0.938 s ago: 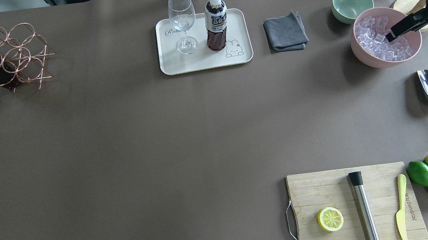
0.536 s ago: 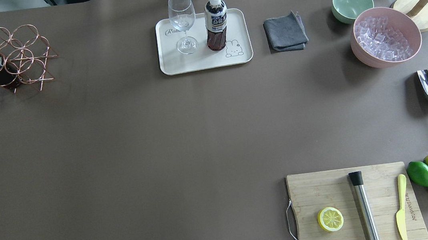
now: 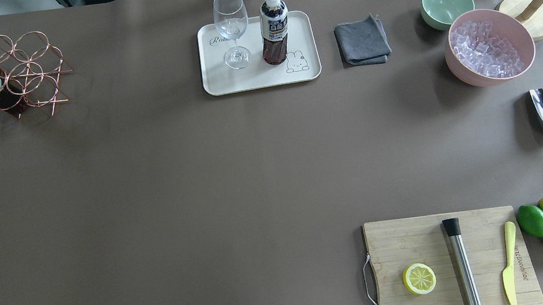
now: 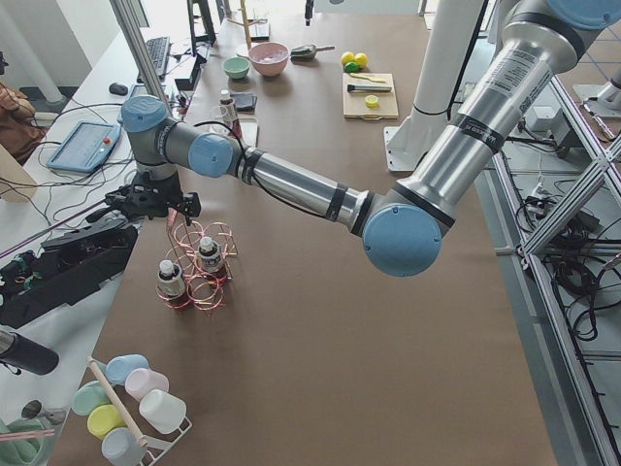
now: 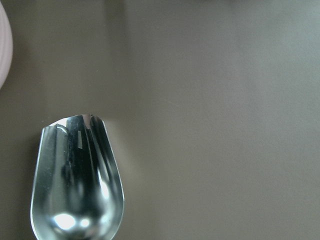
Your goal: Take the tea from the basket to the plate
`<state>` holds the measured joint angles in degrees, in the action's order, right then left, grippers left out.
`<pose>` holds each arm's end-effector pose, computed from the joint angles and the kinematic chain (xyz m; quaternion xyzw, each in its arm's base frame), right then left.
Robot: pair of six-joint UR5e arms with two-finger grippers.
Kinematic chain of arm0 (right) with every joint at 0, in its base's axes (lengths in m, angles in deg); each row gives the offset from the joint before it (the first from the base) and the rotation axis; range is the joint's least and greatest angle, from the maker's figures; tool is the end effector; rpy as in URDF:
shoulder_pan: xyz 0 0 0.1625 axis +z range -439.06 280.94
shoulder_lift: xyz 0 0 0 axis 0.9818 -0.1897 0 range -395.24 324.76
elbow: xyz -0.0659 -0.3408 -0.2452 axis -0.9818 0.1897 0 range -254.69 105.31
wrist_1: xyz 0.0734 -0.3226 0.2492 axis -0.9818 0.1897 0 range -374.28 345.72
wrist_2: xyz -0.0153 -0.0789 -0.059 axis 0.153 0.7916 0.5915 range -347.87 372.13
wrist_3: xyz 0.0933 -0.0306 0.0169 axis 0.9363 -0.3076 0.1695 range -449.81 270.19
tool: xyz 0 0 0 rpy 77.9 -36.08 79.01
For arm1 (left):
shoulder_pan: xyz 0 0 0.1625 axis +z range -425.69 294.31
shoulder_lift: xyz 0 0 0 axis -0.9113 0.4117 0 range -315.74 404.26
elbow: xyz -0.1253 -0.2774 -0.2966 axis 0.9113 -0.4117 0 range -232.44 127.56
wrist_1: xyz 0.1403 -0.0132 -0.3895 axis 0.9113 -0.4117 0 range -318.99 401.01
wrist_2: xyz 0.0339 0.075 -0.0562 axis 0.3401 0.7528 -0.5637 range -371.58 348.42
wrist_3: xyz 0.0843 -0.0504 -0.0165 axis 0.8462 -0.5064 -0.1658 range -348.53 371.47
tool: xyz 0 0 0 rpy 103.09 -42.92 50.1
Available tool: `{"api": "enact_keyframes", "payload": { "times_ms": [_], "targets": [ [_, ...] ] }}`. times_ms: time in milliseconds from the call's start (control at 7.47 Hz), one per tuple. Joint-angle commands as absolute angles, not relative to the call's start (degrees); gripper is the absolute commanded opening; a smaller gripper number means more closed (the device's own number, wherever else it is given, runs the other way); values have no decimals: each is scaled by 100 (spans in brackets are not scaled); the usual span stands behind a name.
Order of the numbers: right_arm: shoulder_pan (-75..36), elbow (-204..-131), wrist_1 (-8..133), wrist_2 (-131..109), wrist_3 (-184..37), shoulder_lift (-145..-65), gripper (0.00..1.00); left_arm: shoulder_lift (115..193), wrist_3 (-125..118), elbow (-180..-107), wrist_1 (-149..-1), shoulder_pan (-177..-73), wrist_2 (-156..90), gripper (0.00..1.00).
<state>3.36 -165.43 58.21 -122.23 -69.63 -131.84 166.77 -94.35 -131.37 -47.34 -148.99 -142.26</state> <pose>0.0032 -0.4576 0.6743 0.0011 -0.3872 0.0630 0.9198 0.0152 -0.7159 0.4148 -0.1953 0.3242 -0.6643 0.6446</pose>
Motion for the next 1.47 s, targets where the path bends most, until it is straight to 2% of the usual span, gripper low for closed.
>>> {"api": "enact_keyframes", "payload": {
  "times_ms": [0, 402, 804, 938, 1339],
  "targets": [
    [530, -16372, 6759, -12225, -6959, -13079, 99, 16634, -9470, -13285, -4697, -14918, -14253, 96],
    [566, -16381, 6825, -12233, -6959, -12858, 99, 16197, -9313, -14117, -4645, -14936, -14271, 97],
    [628, -16512, 6807, -12164, -6950, -12945, 99, 14890, -6854, -16118, -3594, -14927, -14517, 97],
    [654, -16504, 6807, -12172, -6959, -12963, 99, 14493, -6094, -16333, -3581, -14918, -14517, 97],
    [794, -16513, 6807, -12120, -6977, -13025, 99, 13963, -4889, -16502, -3607, -14936, -14509, 97]
  ]
}}
